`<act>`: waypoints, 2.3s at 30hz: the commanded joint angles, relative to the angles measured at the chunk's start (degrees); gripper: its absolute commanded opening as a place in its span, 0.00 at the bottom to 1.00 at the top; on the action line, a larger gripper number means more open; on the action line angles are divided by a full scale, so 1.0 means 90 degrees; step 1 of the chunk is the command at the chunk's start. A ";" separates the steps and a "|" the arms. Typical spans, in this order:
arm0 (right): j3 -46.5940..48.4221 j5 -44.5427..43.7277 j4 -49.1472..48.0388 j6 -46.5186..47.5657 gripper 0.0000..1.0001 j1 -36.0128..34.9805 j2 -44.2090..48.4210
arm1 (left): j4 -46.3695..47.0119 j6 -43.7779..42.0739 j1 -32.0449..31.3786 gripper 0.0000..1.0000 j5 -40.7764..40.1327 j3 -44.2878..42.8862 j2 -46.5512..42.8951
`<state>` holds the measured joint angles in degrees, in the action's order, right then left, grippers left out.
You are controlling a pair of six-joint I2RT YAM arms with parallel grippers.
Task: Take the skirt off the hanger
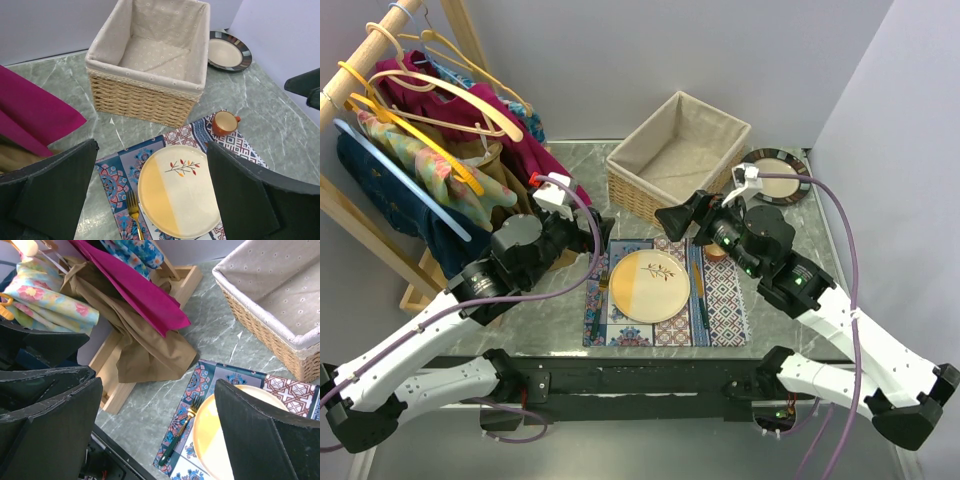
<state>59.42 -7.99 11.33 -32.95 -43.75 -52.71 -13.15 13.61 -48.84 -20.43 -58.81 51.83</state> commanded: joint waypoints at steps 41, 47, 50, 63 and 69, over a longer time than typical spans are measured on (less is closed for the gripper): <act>-0.1006 0.2675 -0.0800 0.0653 0.98 -0.0012 0.1940 | 0.0227 -0.2006 0.1413 0.70 -0.5667 -0.7226 0.5343; -0.1084 0.2616 -0.0761 0.0614 0.98 -0.0012 0.2038 | 0.0689 -0.2594 0.1667 0.67 -0.5874 -0.7215 0.5841; -0.0978 0.2684 -0.0742 0.0595 0.98 -0.0012 0.1912 | 0.0855 -0.2868 0.1784 0.67 -0.6031 -0.7275 0.6066; -0.0831 0.2753 -0.0654 0.0575 0.96 -0.0012 0.1628 | -0.0463 -0.1551 0.2701 0.66 -0.5436 -0.7100 0.6350; -0.0947 0.2850 -0.0858 0.0292 0.93 -0.0012 0.1637 | -0.0657 -0.1044 0.3013 0.63 -0.5046 -0.6864 0.6408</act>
<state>50.24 16.19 6.39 -28.75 -43.75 -38.24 -15.94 -0.73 -23.31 -69.54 -120.38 110.24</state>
